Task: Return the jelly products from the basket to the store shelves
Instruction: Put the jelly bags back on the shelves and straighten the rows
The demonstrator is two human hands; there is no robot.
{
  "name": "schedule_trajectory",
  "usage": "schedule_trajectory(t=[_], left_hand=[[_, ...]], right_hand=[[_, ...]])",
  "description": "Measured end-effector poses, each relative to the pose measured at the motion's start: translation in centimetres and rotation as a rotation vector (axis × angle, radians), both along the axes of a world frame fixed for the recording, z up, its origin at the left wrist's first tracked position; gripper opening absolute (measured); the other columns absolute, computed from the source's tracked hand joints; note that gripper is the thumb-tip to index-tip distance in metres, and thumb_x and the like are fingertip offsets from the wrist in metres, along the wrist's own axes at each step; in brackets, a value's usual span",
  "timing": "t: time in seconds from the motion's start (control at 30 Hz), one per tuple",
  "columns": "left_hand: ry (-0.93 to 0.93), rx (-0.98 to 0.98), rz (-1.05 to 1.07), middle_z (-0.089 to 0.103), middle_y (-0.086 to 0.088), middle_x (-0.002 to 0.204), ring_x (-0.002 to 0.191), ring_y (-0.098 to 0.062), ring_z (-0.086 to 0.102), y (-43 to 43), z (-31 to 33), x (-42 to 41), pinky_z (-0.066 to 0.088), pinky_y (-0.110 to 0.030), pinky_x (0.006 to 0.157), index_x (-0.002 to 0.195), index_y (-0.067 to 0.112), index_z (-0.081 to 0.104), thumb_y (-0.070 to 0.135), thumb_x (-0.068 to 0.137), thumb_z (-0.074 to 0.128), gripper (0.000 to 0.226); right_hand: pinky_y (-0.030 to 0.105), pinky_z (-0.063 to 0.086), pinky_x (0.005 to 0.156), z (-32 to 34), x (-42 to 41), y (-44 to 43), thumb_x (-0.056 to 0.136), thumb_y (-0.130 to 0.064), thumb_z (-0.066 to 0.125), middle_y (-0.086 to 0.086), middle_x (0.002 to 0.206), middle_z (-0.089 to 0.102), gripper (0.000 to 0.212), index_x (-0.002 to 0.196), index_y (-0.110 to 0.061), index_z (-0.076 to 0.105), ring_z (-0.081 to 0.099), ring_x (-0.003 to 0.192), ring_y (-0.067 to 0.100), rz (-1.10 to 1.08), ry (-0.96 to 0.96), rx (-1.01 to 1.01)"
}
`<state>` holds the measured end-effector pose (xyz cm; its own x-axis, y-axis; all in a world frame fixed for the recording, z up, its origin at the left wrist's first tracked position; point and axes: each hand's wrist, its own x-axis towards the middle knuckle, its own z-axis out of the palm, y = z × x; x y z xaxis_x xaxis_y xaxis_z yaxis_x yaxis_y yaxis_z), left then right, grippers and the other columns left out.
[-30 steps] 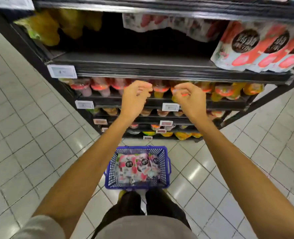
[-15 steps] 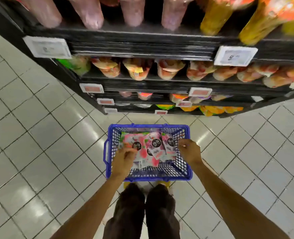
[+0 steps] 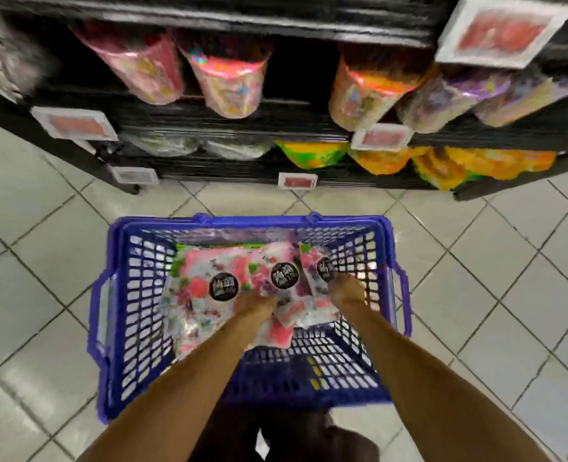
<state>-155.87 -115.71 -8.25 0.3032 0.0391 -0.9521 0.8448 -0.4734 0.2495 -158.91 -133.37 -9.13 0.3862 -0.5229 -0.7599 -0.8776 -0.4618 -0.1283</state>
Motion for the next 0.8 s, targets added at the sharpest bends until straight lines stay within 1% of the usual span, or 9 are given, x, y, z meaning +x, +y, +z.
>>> schedule_trajectory(t=[0.07,0.1,0.23,0.4,0.47,0.57,0.67,0.73,0.8], left_hand=[[0.067,-0.032,0.038,0.063,-0.019,0.126,0.113,-0.034,0.063,-0.8,-2.0,0.3,0.053,-0.04,0.093,0.124,-0.003,0.06,0.027,0.092,0.065,0.044],[0.088,-0.04,0.068,0.062,-0.021,0.129,0.116,-0.034,0.062,-1.2,-2.7,0.6,0.055,-0.042,0.091,0.127,-0.003,0.058,0.025,0.094,0.063,0.044],[0.096,-0.056,0.188,0.057,-0.02,0.135,0.119,-0.033,0.059,-2.2,-3.1,1.3,0.047,-0.02,0.059,0.131,-0.003,0.055,0.022,0.098,0.057,0.042],[0.045,0.038,0.211,0.071,-0.022,0.106,0.079,-0.025,0.065,-2.8,-1.7,0.9,0.049,-0.028,0.043,0.113,-0.005,0.065,0.029,0.085,0.075,0.045],[0.02,0.009,0.169,0.069,-0.008,0.09,0.072,-0.017,0.06,-2.1,-1.1,0.7,0.045,-0.024,0.05,0.11,0.003,0.064,0.026,0.087,0.072,0.033],[-0.009,-0.179,0.204,0.072,-0.008,0.101,0.077,-0.014,0.067,-0.4,1.7,0.2,0.052,-0.023,0.062,0.104,0.011,0.061,0.005,0.091,0.065,0.015],[-0.049,-0.287,0.171,0.076,0.006,0.081,0.077,-0.009,0.07,2.5,7.0,-0.1,0.053,-0.015,0.06,0.099,0.017,0.062,0.007,0.092,0.063,0.012],[-0.072,-0.319,0.147,0.073,0.008,0.101,0.092,-0.002,0.064,4.4,11.7,0.3,0.049,-0.023,0.09,0.114,0.023,0.062,0.017,0.09,0.067,0.025],[-0.132,-0.295,0.191,0.064,0.001,0.125,0.11,-0.011,0.058,5.8,16.9,1.0,0.04,-0.039,0.106,0.131,0.03,0.055,0.021,0.087,0.07,0.047]], right_hand=[[0.034,0.048,0.084,-2.3,-0.2,0.1,0.099,-0.022,0.05,0.019,0.12,0.067,0.03,0.119,-0.003,0.064,0.063,0.111,0.034,-0.067,-0.031,0.035],[0.034,0.049,0.084,-3.3,-0.3,0.3,0.098,-0.027,0.054,0.018,0.118,0.068,0.032,0.118,-0.005,0.065,0.064,0.108,0.034,-0.125,-0.048,0.045],[0.03,0.055,0.082,-5.3,0.3,1.2,0.083,-0.042,0.073,0.011,0.108,0.072,0.049,0.115,-0.006,0.067,0.069,0.1,0.022,-0.251,-0.03,0.072],[0.021,0.057,0.066,-4.4,-0.2,0.9,0.066,-0.026,0.09,0.012,0.088,0.069,0.068,0.121,0.003,0.06,0.07,0.069,0.008,-0.541,0.004,0.356],[0.03,0.058,0.069,-2.9,-0.8,0.9,0.059,-0.03,0.093,0.009,0.088,0.069,0.069,0.112,0.001,0.062,0.067,0.073,0.015,-0.596,0.015,0.381],[0.025,0.052,0.06,1.7,-1.7,1.4,0.061,-0.021,0.092,0.003,0.091,0.073,0.045,0.097,-0.011,0.067,0.068,0.072,0.011,-0.612,-0.109,0.451],[0.032,0.059,0.071,8.6,-2.5,2.1,0.061,-0.012,0.091,0.007,0.1,0.076,0.05,0.106,-0.011,0.068,0.074,0.083,0.019,-0.629,-0.252,0.6],[0.032,0.061,0.067,14.0,-2.8,2.4,0.055,-0.014,0.092,0.007,0.097,0.077,0.057,0.107,-0.013,0.067,0.075,0.085,0.023,-0.649,-0.361,0.66],[0.036,0.061,0.068,19.6,-2.8,2.7,0.046,-0.025,0.093,0.007,0.097,0.077,0.066,0.106,-0.017,0.067,0.075,0.086,0.024,-0.644,-0.438,0.672]])
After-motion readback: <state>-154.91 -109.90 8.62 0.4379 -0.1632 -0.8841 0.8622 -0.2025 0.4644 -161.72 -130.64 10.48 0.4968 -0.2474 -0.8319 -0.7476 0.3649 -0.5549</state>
